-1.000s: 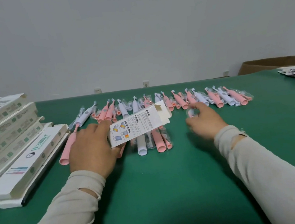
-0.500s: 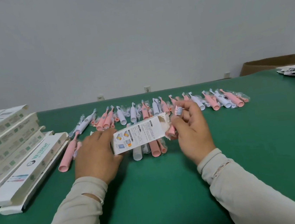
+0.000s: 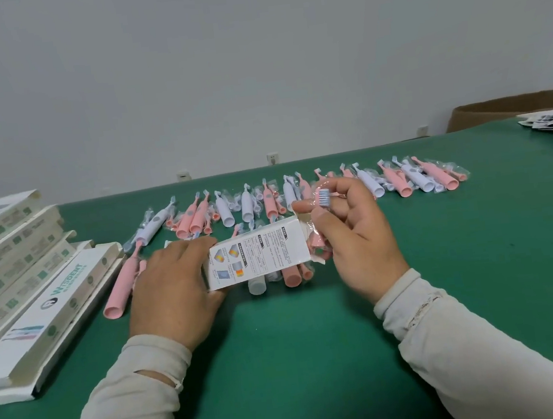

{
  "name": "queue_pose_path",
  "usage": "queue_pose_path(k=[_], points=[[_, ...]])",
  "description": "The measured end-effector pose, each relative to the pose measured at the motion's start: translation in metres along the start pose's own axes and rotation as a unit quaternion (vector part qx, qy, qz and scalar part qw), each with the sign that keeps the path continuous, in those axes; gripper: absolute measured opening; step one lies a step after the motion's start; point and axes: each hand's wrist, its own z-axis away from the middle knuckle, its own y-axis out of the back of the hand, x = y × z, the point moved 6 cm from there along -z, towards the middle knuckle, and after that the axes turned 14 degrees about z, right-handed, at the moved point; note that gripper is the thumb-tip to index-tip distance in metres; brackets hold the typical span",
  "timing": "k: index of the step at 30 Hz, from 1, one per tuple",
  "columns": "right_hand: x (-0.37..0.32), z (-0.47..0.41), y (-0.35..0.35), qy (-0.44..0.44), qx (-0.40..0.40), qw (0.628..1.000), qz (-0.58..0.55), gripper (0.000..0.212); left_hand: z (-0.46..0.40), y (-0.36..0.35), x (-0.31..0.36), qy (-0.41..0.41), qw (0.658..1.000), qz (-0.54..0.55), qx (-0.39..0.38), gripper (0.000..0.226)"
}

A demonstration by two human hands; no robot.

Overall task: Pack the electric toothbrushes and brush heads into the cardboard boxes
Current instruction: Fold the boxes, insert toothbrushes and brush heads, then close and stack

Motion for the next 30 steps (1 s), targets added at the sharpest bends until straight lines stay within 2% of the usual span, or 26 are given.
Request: queue_pose_path(k=[3,6,14,16,20,26,30], points=[[0.003,0.0,-0.002,-0.01,-0.015,1.0,0.011,0.02,0.001,0.0,-0.001,-0.008,1.0,-0.001,-0.002,0.058],[0.006,-0.001,-0.001,-0.04,-0.01,0.999,-0.03,0.017,0.002,0.0,-0.003,-0.004,1.0,0.017,0.001,0.058],[0.011,-0.005,0.014,-0.08,0.073,0.99,-0.088,0.019,0.004,0.0,-0.001,0.0,0.999,0.05,0.016,0.051],[0.014,-0.005,0.013,-0.084,0.066,0.991,-0.081,0.019,0.004,0.0,0.0,0.0,0.999,0.044,0.013,0.051],[0.014,-0.006,0.012,-0.078,0.077,0.992,-0.06,0.036,0.005,0.001,0.001,0.005,0.999,0.049,0.01,0.051],[0.017,-0.003,0.017,-0.095,0.13,0.986,-0.04,0.026,0.005,0.0,0.001,0.014,0.998,0.053,0.006,0.051],[0.014,-0.002,0.016,-0.085,0.113,0.99,-0.019,0.024,0.004,0.0,0.001,0.019,0.998,0.053,0.004,0.051]])
